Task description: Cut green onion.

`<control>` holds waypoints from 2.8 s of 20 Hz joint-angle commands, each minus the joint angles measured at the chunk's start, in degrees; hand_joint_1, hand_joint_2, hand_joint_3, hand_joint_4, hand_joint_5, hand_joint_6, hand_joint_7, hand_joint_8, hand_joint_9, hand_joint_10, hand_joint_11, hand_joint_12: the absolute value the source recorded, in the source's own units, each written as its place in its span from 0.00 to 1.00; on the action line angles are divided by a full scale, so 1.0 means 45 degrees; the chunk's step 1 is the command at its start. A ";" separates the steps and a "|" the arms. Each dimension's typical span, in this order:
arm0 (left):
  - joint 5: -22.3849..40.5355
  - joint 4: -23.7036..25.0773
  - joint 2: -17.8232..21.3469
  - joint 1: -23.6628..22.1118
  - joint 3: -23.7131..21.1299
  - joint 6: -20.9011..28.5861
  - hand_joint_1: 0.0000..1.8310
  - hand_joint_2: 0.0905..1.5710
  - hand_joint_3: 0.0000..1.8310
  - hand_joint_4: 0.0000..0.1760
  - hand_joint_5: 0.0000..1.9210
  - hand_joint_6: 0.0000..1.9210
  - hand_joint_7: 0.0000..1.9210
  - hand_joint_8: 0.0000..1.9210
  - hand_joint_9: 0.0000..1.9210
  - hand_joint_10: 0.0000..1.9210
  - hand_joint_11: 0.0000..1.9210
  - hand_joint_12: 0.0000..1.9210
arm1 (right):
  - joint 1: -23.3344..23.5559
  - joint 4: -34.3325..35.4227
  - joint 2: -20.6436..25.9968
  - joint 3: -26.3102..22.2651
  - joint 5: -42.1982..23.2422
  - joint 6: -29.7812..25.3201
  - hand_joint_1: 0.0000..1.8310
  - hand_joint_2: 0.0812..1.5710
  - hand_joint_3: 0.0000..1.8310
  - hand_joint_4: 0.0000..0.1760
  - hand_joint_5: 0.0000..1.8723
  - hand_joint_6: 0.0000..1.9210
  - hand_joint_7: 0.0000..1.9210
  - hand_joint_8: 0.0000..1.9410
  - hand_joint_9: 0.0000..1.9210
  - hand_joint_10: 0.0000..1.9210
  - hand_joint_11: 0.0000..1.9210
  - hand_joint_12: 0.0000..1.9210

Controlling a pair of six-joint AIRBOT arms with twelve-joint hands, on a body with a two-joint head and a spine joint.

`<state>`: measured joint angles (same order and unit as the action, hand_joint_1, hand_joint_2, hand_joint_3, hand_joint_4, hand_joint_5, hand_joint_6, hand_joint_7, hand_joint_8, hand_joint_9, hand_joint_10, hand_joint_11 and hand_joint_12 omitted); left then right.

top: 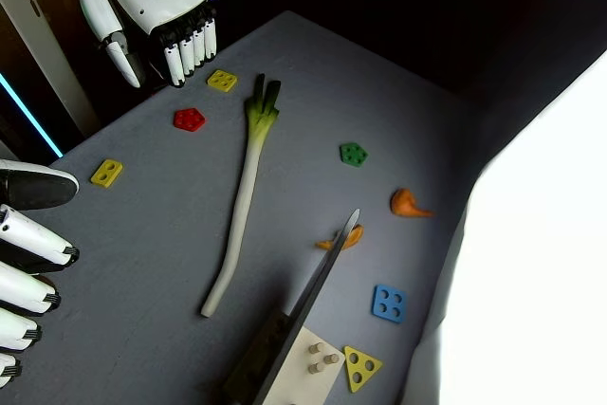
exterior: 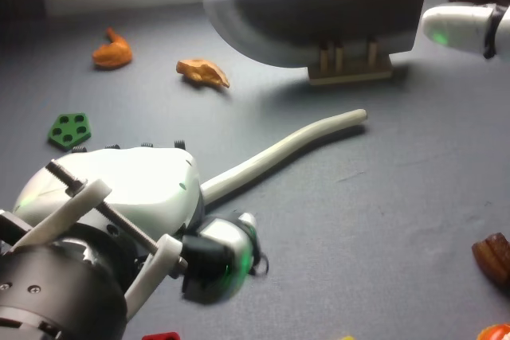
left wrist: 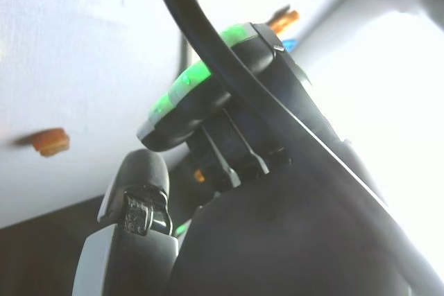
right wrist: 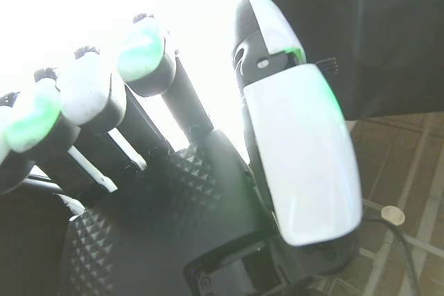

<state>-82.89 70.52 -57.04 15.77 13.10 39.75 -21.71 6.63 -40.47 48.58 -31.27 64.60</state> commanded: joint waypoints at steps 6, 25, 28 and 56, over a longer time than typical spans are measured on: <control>-0.0274 0.1130 0.0006 -0.0096 0.0037 -0.0032 0.23 0.87 0.01 0.17 0.11 0.00 0.14 0.00 0.13 0.00 0.00 0.45 | -0.0062 0.0457 0.0090 0.0003 -0.1522 0.0265 0.12 0.76 0.02 0.00 0.02 0.01 0.03 0.00 0.00 0.00 0.00 0.00; -0.0663 0.0126 0.0138 0.0506 0.0576 0.2166 0.33 0.80 0.00 0.19 0.08 0.00 0.13 0.00 0.13 0.00 0.00 0.40 | -0.0107 0.4902 -0.1565 0.2941 -0.1367 0.1893 0.58 0.63 0.00 0.18 0.00 0.00 0.00 0.00 0.00 0.00 0.00 0.00; -0.0679 0.0663 0.0136 0.1322 0.0466 0.3449 0.33 0.80 0.00 0.19 0.08 0.00 0.14 0.00 0.12 0.00 0.00 0.41 | -0.0425 0.4985 -0.2413 0.4040 -0.1250 0.1912 0.60 0.64 0.00 0.15 0.00 0.00 0.00 0.00 0.00 0.00 0.00 0.00; -0.1959 0.2509 -0.1742 0.4405 0.1556 0.5299 0.39 0.81 0.00 0.17 0.10 0.01 0.15 0.00 0.12 0.00 0.00 0.37 | -0.1396 0.0163 -0.7418 1.1861 -0.1276 -0.3496 0.64 0.64 0.00 0.33 0.00 0.00 0.00 0.00 0.00 0.00 0.00 0.00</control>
<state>-88.82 77.82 -64.88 35.73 19.92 63.42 -28.34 6.72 -74.37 101.71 -29.89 49.25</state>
